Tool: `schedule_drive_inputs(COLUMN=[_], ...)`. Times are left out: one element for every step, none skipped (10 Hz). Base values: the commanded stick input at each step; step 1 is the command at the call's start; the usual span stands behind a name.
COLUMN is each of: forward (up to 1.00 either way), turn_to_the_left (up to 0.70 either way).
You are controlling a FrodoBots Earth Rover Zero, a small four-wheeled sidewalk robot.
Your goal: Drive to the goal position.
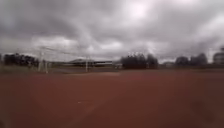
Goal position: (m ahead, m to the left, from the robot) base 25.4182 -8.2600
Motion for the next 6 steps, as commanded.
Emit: schedule_drive_inputs(forward=[0.70,0.70,0.70,0.70,0.70,0.70], turn_to_the_left=[0.00,0.00,0.00,0.00,0.00,0.00])
